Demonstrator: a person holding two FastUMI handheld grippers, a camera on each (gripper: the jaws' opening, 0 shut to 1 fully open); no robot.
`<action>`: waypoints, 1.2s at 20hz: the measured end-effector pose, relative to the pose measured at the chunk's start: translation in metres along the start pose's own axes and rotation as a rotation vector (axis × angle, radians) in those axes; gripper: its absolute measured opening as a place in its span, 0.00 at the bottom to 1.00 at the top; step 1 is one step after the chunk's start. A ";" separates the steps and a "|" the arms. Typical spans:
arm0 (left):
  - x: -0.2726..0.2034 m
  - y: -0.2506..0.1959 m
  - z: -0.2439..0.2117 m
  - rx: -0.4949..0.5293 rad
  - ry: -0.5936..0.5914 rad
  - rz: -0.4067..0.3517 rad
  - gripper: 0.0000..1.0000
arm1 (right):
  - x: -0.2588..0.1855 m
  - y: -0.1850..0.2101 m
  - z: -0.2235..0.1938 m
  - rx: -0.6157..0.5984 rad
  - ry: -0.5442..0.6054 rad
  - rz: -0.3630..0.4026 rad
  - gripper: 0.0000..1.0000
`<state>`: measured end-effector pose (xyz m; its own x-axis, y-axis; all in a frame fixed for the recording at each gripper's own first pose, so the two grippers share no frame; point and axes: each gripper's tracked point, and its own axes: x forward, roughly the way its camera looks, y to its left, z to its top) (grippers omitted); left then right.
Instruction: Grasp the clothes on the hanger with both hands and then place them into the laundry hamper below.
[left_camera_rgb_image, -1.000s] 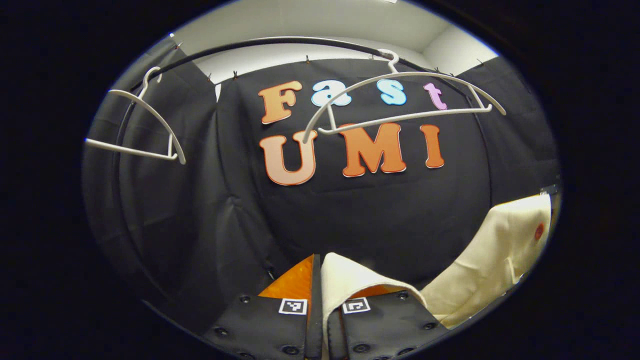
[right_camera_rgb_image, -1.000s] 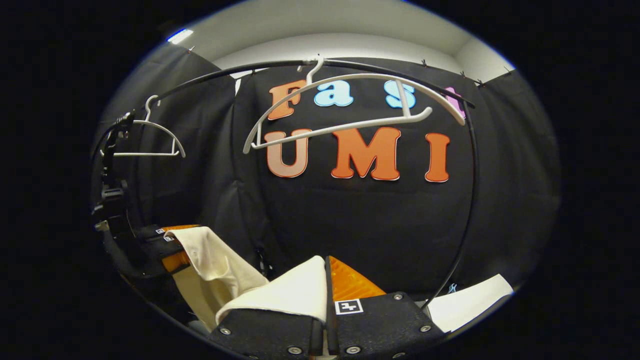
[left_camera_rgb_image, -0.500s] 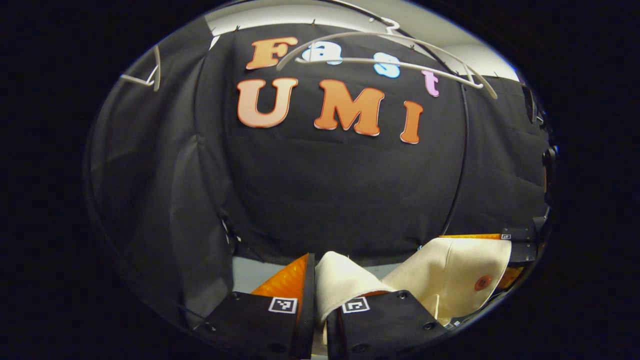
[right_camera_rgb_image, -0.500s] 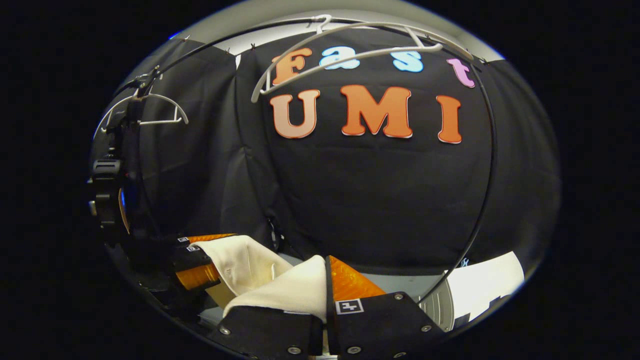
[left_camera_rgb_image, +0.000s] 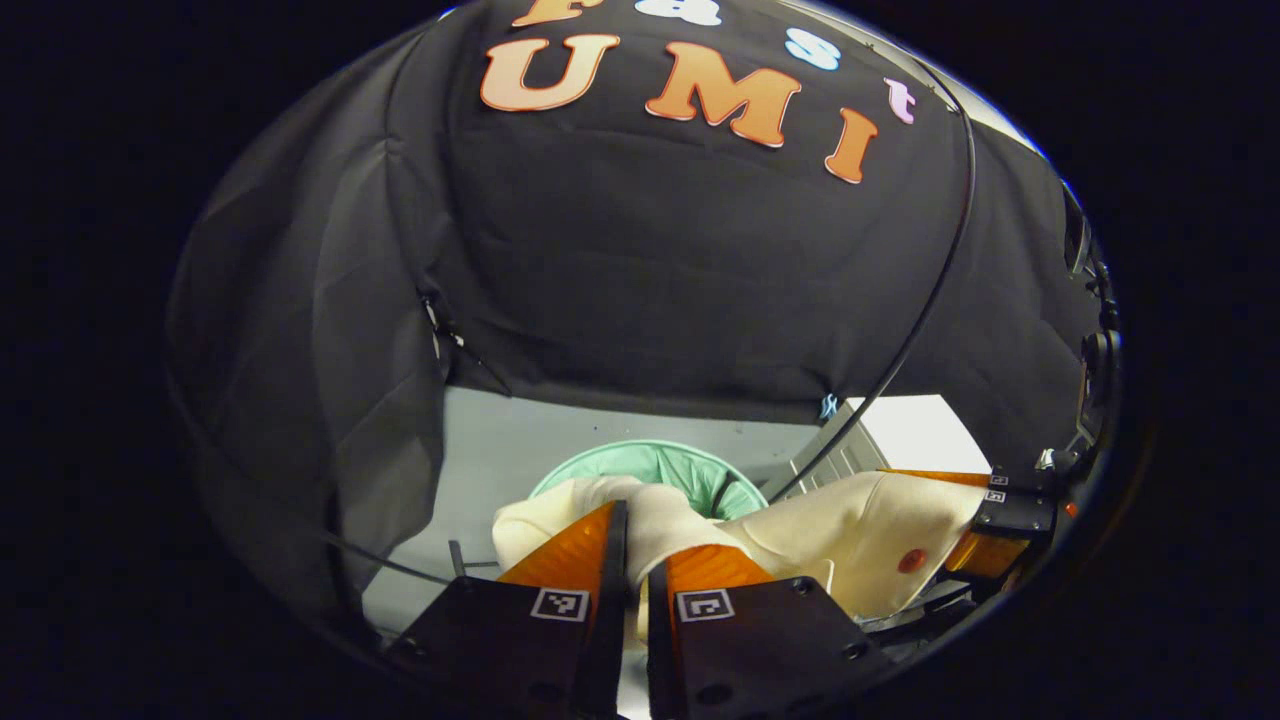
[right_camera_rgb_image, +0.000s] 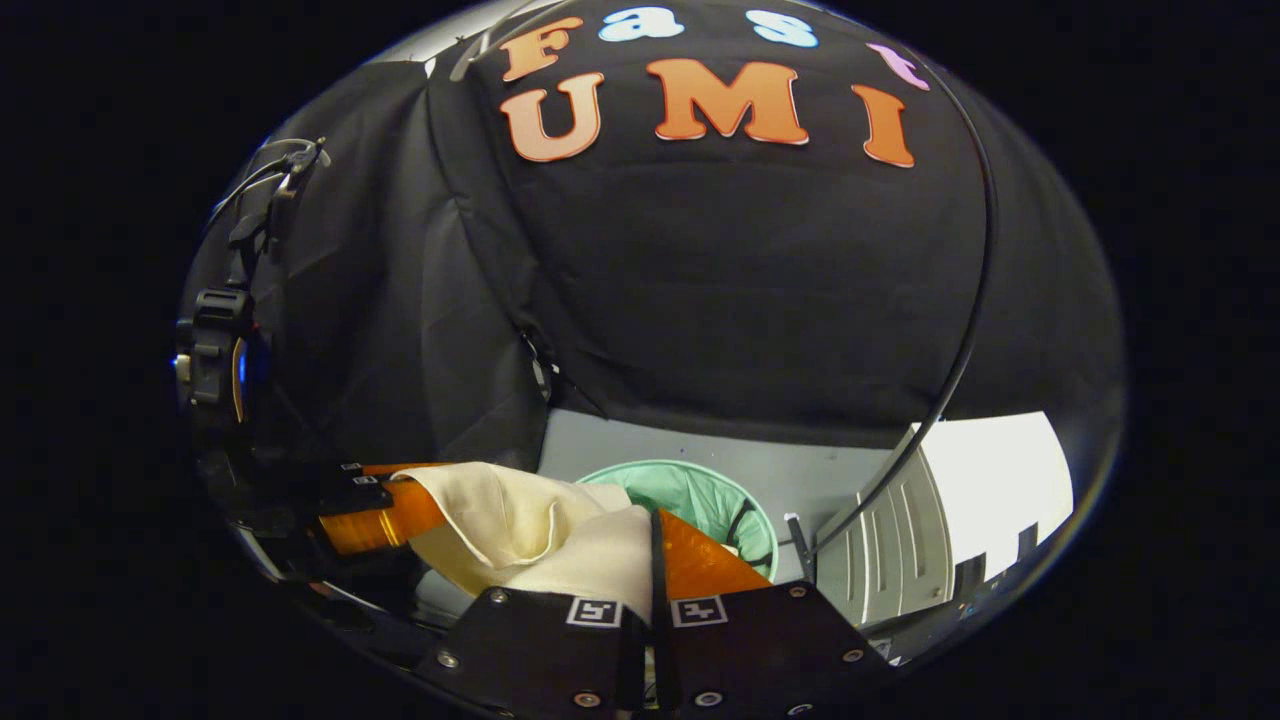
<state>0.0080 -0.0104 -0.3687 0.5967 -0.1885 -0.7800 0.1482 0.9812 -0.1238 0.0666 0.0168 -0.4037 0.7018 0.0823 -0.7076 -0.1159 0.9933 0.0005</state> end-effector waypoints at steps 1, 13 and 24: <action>0.001 0.001 -0.004 0.004 0.013 0.001 0.19 | 0.003 -0.002 -0.005 0.007 0.016 -0.006 0.04; 0.007 0.004 -0.044 -0.056 0.137 -0.004 0.54 | 0.015 -0.017 -0.040 0.072 0.116 -0.042 0.42; -0.009 0.028 -0.058 -0.080 0.132 0.081 0.98 | 0.003 -0.021 -0.080 0.081 0.215 -0.069 0.94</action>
<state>-0.0389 0.0215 -0.4005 0.4946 -0.1064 -0.8626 0.0376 0.9942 -0.1010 0.0152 -0.0103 -0.4628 0.5392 0.0038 -0.8422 -0.0103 0.9999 -0.0021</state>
